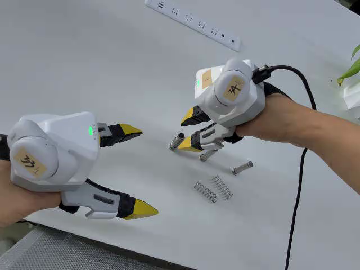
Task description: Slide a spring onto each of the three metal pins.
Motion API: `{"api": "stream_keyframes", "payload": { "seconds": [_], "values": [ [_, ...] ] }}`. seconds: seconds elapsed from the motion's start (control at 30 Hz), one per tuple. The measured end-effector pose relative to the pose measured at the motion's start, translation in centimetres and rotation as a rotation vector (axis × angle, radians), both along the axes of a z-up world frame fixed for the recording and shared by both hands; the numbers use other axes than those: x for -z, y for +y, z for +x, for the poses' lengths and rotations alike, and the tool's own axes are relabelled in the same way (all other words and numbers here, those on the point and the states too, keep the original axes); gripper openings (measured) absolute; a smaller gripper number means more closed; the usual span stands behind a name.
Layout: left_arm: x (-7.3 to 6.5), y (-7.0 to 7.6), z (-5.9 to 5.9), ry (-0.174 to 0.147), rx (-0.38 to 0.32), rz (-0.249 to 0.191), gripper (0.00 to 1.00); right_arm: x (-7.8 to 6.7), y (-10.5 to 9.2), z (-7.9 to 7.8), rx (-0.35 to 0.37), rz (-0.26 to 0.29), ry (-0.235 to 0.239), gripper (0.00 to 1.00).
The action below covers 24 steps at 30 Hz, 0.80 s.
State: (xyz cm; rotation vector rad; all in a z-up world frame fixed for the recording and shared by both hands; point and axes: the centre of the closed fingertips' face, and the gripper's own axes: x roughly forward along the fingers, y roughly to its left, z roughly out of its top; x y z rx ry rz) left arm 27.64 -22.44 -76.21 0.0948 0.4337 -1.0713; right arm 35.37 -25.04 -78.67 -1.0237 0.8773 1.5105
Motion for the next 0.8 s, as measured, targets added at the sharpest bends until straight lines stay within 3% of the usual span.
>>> {"api": "stream_keyframes", "payload": {
  "seconds": [0.4, 0.8],
  "values": [
    [-0.7, 0.2, 0.0, -0.001, 0.008, 0.019, 0.82, -3.4, -1.3, -0.5, 0.118, 0.146, -0.018, 0.38],
    [-1.3, 0.2, 0.1, -0.008, 0.024, 0.062, 0.83, -5.7, -5.1, -1.4, 0.272, 0.270, -0.041, 0.47]
  ]
}}
